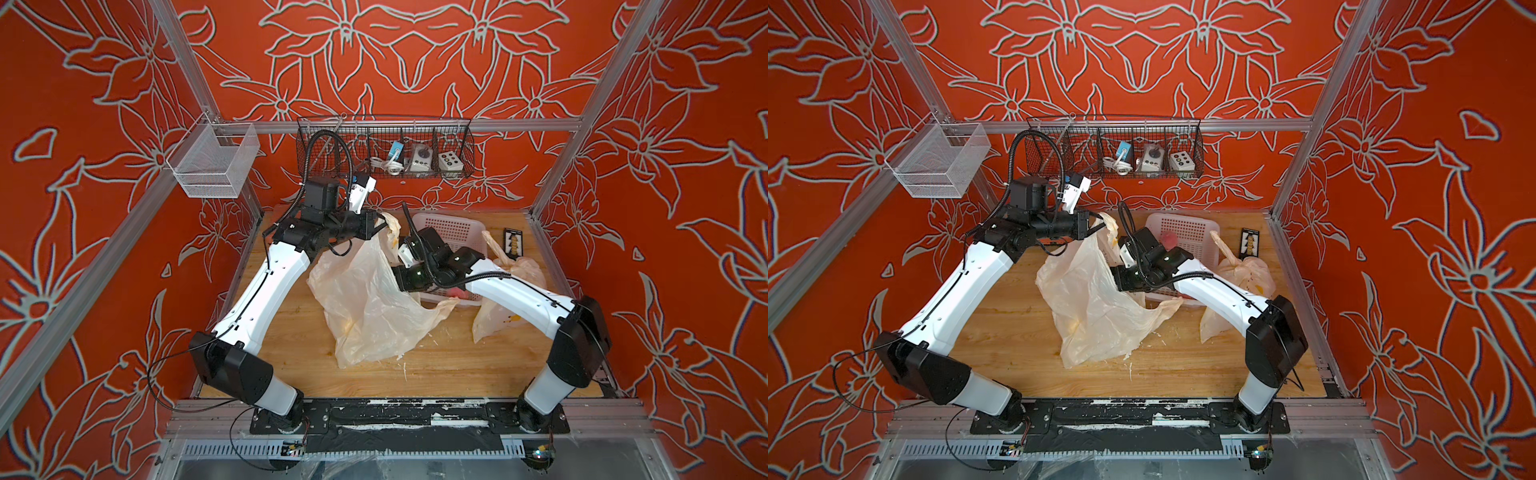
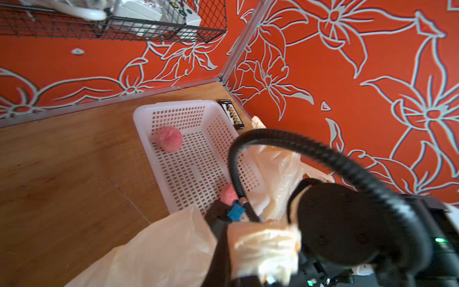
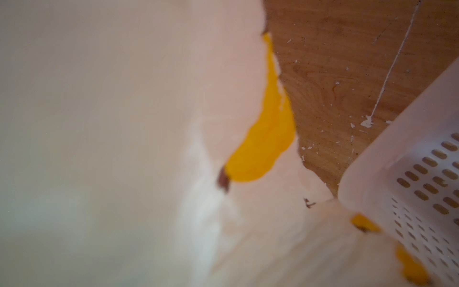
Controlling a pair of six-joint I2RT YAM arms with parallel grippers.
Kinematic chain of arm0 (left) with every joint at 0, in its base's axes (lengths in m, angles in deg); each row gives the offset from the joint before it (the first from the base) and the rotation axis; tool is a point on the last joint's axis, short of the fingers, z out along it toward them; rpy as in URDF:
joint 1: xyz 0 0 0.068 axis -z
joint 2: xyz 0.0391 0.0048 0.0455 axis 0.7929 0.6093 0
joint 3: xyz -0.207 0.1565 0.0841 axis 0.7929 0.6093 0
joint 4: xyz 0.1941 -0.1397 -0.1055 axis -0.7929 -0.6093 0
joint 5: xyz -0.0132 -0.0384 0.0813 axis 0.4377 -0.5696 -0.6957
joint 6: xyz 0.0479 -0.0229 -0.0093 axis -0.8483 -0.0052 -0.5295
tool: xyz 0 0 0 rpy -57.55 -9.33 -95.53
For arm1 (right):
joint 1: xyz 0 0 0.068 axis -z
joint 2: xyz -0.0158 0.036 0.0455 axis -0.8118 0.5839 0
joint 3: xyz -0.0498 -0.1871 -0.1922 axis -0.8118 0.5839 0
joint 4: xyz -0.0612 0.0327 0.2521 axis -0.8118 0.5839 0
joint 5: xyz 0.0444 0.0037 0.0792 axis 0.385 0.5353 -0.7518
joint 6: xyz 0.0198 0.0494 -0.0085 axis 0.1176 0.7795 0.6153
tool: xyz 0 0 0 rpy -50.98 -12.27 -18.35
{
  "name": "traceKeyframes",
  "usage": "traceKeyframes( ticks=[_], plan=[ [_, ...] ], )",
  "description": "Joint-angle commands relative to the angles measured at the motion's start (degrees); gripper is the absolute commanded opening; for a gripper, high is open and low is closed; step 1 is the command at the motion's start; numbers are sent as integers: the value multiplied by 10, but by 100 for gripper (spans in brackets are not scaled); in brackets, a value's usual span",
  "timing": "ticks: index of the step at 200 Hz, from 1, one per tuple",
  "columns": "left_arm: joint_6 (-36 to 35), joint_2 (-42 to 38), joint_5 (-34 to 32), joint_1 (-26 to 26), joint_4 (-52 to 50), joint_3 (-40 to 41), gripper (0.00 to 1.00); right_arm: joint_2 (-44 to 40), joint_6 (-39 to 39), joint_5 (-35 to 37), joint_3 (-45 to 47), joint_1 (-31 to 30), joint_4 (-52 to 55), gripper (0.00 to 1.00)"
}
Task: Place the peach into a plastic bag & tie a knot
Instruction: Place the peach in the plastic bag, then pick up the peach from the basket.
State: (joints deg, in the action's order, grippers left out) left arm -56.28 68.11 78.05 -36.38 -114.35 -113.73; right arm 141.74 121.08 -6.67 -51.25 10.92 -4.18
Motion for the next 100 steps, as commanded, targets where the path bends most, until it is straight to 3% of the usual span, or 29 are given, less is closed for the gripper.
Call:
traceKeyframes(
  ticks=[1,23,42,61,81,100],
  plan=[
    [-31,5,-41,-20,-19,16,0,-66,-44,-37,-13,28,79,85],
    [-41,6,-68,-34,-25,31,0,-120,-68,-72,-16,81,135,78],
    [-50,7,-81,-36,-32,36,0,-152,-79,-55,-6,150,165,75],
    [-42,-2,-65,-36,-20,48,0,-134,-106,50,2,191,213,76],
    [-22,-19,-32,-35,8,66,0,-76,-117,172,6,197,246,82],
    [-11,-31,-11,-34,16,72,0,-40,-115,240,14,198,233,85]
  ],
)
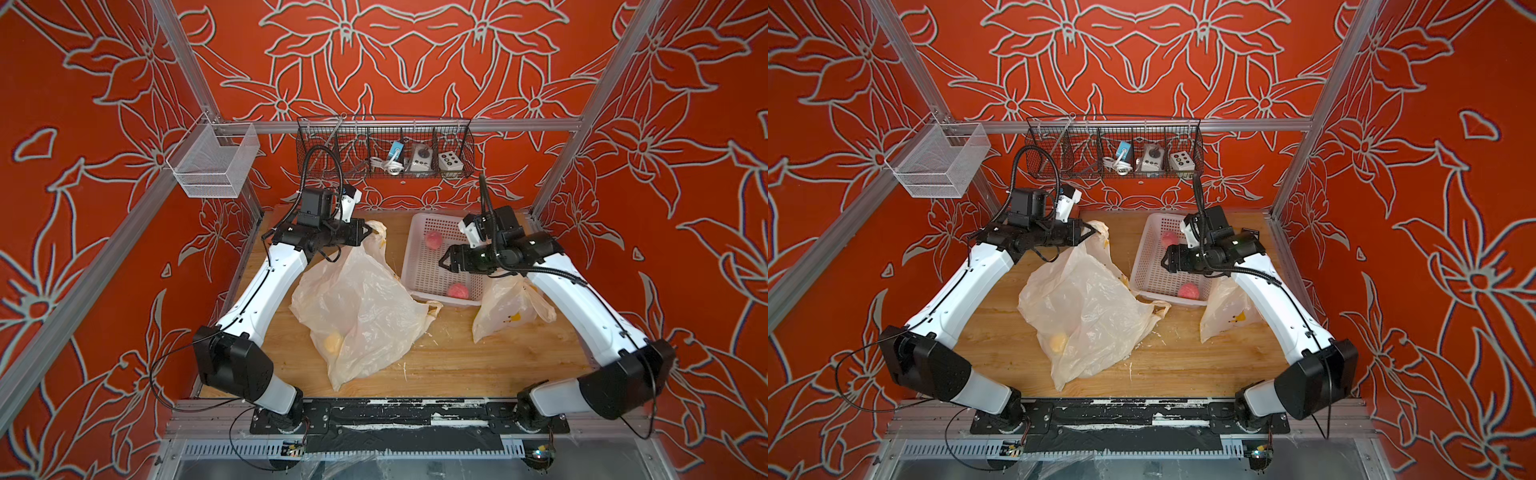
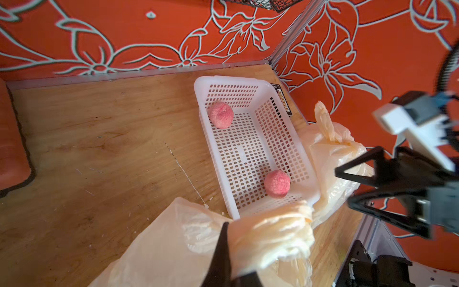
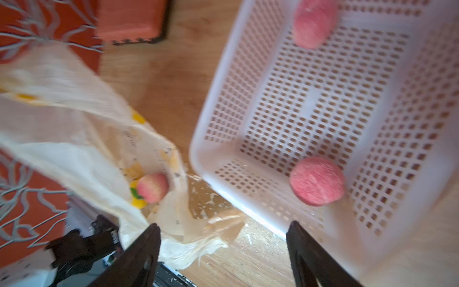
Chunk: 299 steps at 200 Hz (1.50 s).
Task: Place the peach into a plastic bag & tie a knot
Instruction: Pick up the peach from the basket, then place the peach in the plastic bag.
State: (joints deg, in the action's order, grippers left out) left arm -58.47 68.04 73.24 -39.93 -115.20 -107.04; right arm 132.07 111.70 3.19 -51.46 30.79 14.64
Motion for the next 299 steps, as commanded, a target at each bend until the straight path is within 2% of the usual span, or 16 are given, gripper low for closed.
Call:
traceKeyframes(
  ticks=[1,46,88,113,131,144,170,203,229,258,281,299],
  plan=[
    [11,-30,38,1,25,6,0,58,-21,144,16,-1,44,85],
    [4,-47,51,1,13,-1,0,152,-22,171,25,-1,31,88],
    [-1,-56,56,1,4,-8,0,212,-5,133,39,-1,-2,84],
    [-3,-56,57,1,-2,-14,0,224,1,131,37,-1,-11,74],
    [-5,-58,59,1,-4,-14,0,202,3,131,29,-1,-9,57],
    [-7,-58,58,1,-6,-15,0,169,2,127,19,-3,-8,51],
    [-21,-53,58,1,-23,-24,0,69,-22,83,-17,-32,15,44],
    [-22,-40,72,2,-37,-44,0,-46,-3,-80,-42,-78,-20,35],
    [-9,-33,80,21,-36,-63,0,-48,63,-144,-45,-138,-89,31],
    [10,-26,73,46,-33,-88,0,10,138,-177,-45,-176,-201,26],
    [18,-23,63,48,-33,-95,0,55,180,-162,-35,-199,-228,27],
    [23,-24,60,48,-25,-89,0,78,194,-120,-10,-200,-249,43]
  ],
)
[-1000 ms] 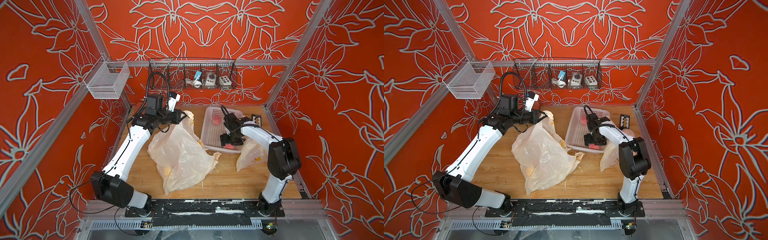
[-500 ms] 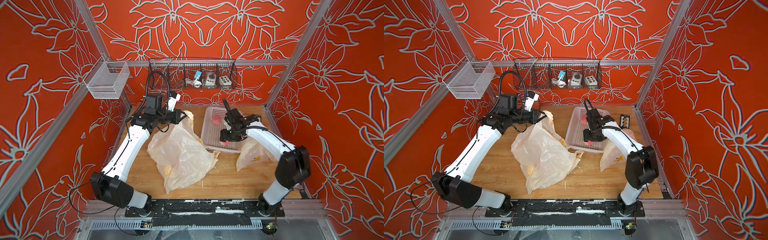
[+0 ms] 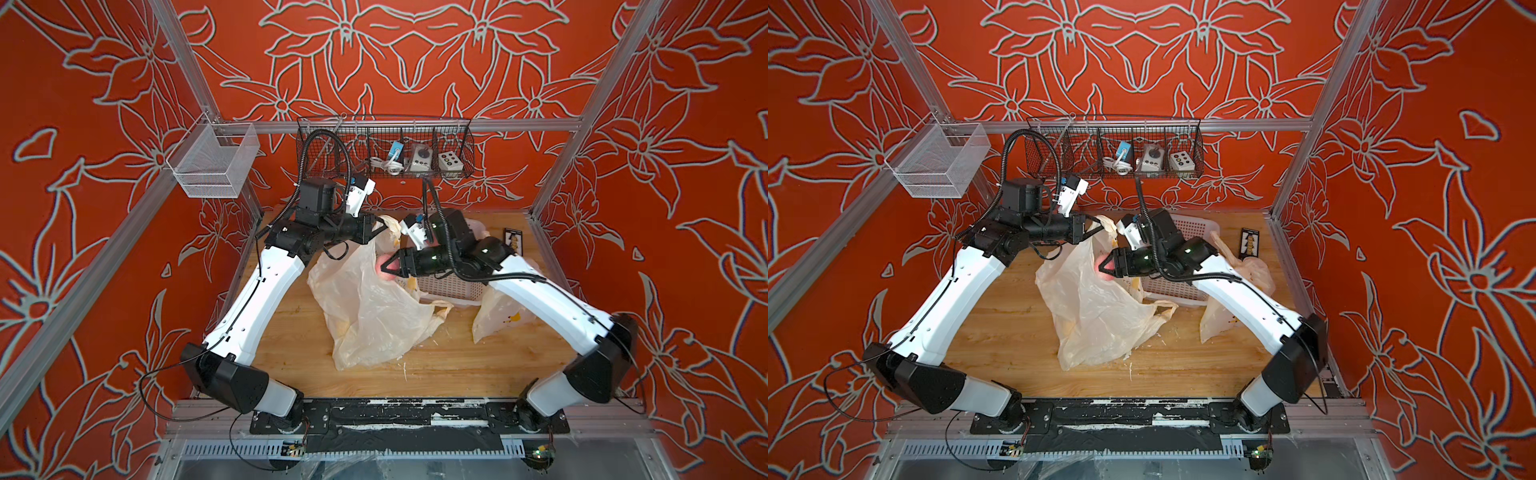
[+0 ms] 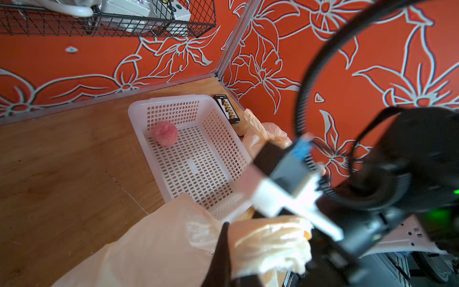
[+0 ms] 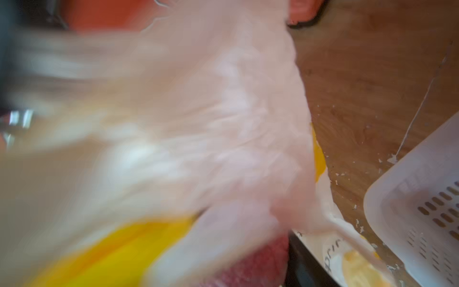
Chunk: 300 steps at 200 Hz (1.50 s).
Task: Place the peach into a plastic bag & tie a knot
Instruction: Place the peach in the plastic bag, then pick up the peach from the basket.
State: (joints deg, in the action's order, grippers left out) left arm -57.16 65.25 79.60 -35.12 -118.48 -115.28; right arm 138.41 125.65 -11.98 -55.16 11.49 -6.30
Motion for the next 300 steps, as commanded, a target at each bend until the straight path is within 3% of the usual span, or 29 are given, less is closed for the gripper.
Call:
traceKeyframes(
  ticks=[1,21,53,68,101,132,142,177,241,300],
  plan=[
    [10,4,-3,0,8,-6,0,15,53,34,27,-7,-40,44],
    [10,1,-6,0,15,4,0,22,16,44,8,-7,-20,65],
    [-6,10,-29,-4,6,8,0,4,-38,14,-25,4,51,87],
    [-11,16,-60,-13,-6,10,0,-18,-62,-3,-33,31,92,92],
    [-15,16,-107,-27,-14,33,0,-67,-51,-9,-3,147,101,85],
    [-2,1,-98,-27,6,62,0,21,-74,186,-28,209,129,83],
    [-2,-5,-95,-27,11,69,0,73,-77,234,-50,215,128,86],
    [-2,-25,-72,-27,11,78,0,211,-73,291,-134,218,85,94],
    [2,-42,-48,-27,18,92,0,386,-66,338,-274,218,56,94],
    [-9,-51,-46,-27,2,86,0,496,-63,365,-408,220,99,76]
  ],
)
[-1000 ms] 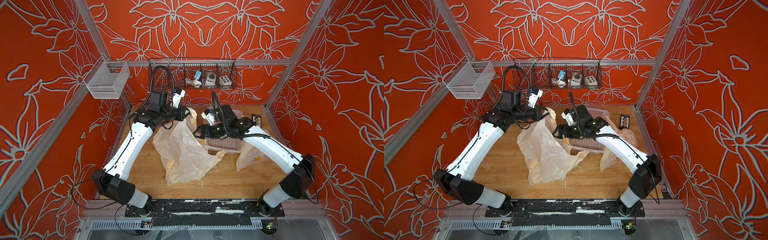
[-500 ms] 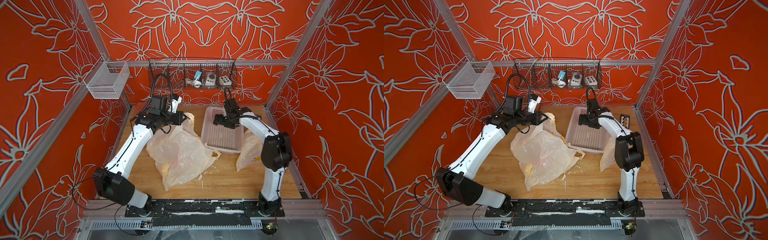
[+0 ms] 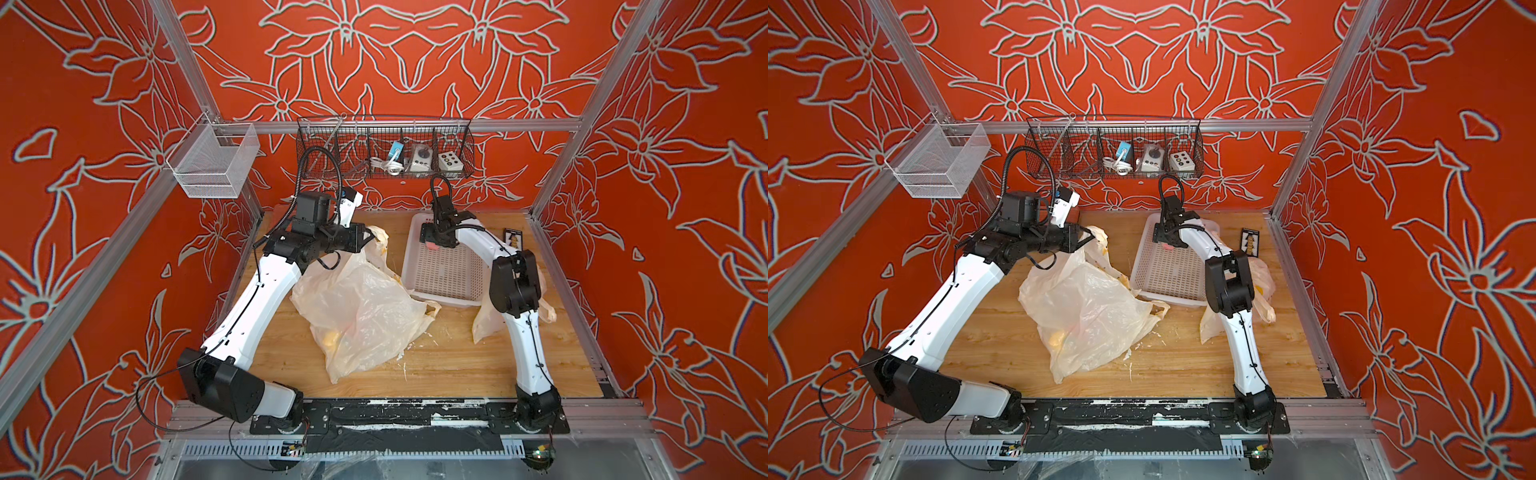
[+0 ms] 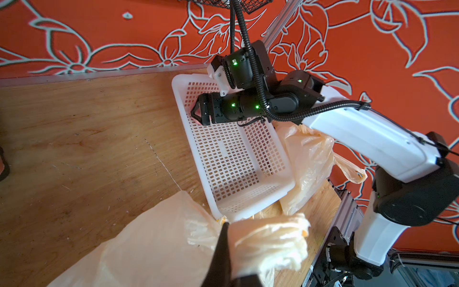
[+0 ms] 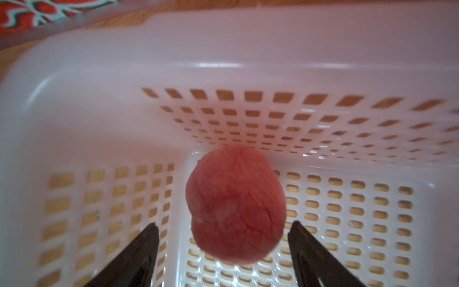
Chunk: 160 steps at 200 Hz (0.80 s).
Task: Place the peach into a plastic bag & tie a knot
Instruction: Pick up the peach from the basket.
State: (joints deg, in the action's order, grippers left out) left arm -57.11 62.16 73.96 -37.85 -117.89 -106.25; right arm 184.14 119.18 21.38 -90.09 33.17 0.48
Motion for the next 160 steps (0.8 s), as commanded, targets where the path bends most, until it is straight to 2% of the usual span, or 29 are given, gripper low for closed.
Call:
traceKeyframes(
  ticks=[1,18,35,50,73,93,115,132,160],
  plan=[
    [-10,-21,11,0,-4,-4,0,40,1,32,-61,3,33,75],
    [-15,-25,9,0,-9,-4,0,38,-4,35,-67,4,44,65],
    [-15,-26,4,0,-9,-2,0,-10,-17,30,-22,4,17,52],
    [-17,-22,-3,0,-10,-1,0,-80,-28,15,42,-1,-8,41],
    [-18,-10,-13,-2,-14,-13,0,-229,-33,-41,184,-18,-51,32],
    [-17,-1,-10,-4,-20,-30,0,-379,-31,-111,340,-45,-113,27],
    [-9,9,-2,-3,-22,-43,0,-504,-26,-194,424,-79,-133,24],
    [0,15,15,-2,-22,-53,0,-548,-16,-268,440,-115,-131,22],
    [13,16,35,9,-27,-67,0,-548,9,-303,425,-181,-130,17]
  ],
)
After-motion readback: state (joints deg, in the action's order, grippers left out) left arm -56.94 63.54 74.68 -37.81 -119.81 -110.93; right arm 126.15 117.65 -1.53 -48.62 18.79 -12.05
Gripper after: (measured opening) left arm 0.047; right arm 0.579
